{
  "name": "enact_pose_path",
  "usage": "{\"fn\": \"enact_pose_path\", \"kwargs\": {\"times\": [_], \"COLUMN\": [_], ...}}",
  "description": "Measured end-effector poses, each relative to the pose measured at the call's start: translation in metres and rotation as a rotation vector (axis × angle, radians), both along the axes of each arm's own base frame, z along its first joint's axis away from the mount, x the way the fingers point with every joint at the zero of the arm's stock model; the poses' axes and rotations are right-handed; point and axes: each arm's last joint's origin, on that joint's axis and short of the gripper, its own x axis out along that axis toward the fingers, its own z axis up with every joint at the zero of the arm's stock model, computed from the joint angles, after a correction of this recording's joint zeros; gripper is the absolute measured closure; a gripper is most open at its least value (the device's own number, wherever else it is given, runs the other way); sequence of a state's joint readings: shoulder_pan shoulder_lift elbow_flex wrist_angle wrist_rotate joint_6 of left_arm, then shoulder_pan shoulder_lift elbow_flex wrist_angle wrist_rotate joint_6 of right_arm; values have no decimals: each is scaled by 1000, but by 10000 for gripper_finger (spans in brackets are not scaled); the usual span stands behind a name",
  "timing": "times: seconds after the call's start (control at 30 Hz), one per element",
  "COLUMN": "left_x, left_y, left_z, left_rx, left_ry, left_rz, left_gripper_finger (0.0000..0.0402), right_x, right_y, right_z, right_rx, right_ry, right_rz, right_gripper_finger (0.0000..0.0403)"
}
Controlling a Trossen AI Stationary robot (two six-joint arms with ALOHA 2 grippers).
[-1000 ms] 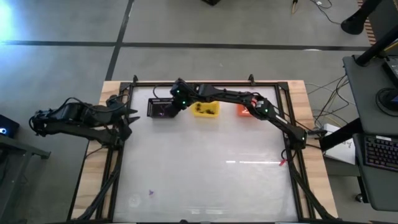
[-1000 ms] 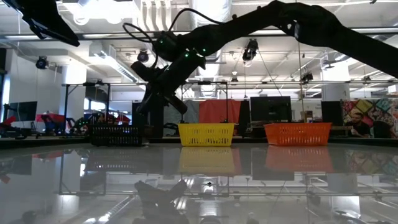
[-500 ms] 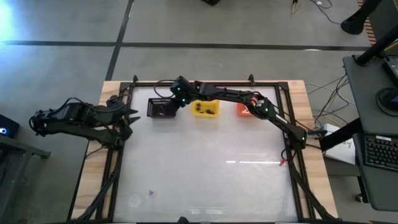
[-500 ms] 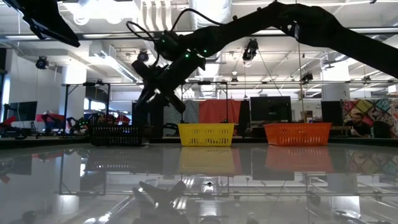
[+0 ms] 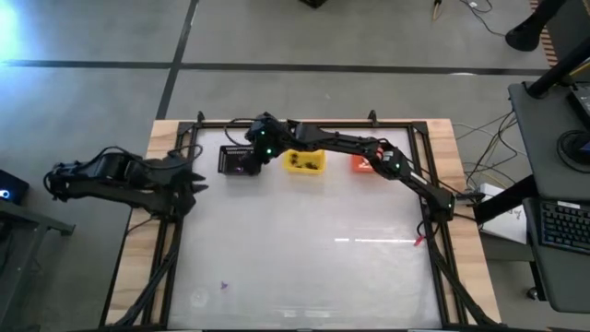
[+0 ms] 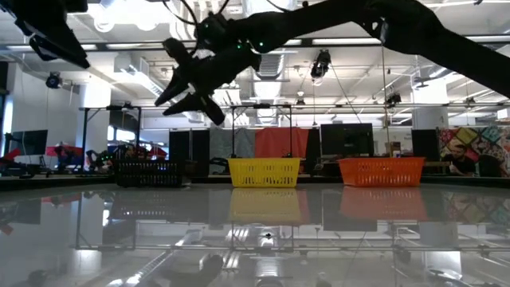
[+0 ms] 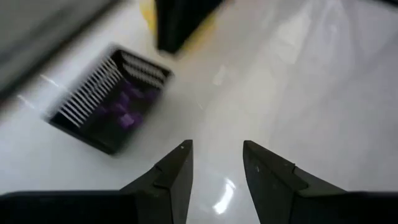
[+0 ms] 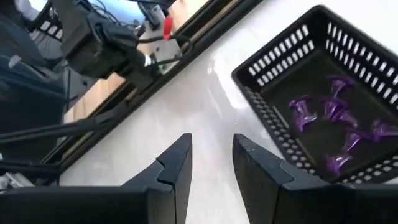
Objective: Sort Halloween decoration
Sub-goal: Put the violet hat toy into the black bin
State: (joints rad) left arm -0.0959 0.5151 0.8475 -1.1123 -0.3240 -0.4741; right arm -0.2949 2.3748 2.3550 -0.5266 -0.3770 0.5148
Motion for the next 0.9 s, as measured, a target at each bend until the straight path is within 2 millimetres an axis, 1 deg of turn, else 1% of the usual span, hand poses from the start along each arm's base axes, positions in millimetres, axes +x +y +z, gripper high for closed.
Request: {"fn": "enact_pose_path", "kwargs": {"times": [0.1,0.3,0.37,0.53,0.6,0.7,0.8,0.9], "left_x": [3,12,15,24,26,29,33,37], "left_y": [-3,-7,-8,-11,-13,-19,-25,-32], "left_z": [-4,-9,-11,-23,-30,-39,-48,-55], "left_rx": [-92,-204,-234,-300,-328,-371,-412,-449], "left_ry": [34,91,119,183,212,231,221,207], "left_rz": [-27,-67,-85,-55,-69,-123,-186,-197], "left_gripper_finger": [278,278,278,278,278,278,278,278], "right_x": [-5,-25,-34,-59,-70,-83,-93,-100], "right_y": [3,9,12,20,24,29,33,36], "right_z": [15,66,81,115,123,131,135,138], "right_rx": [-14,-64,-118,-228,-253,-290,-320,-330], "right_ry": [-18,-75,-77,-27,14,91,155,194], "right_rz": [-6,-29,-51,-151,-189,-240,-276,-289], "right_gripper_finger": [296,296,296,296,296,296,296,296]}}
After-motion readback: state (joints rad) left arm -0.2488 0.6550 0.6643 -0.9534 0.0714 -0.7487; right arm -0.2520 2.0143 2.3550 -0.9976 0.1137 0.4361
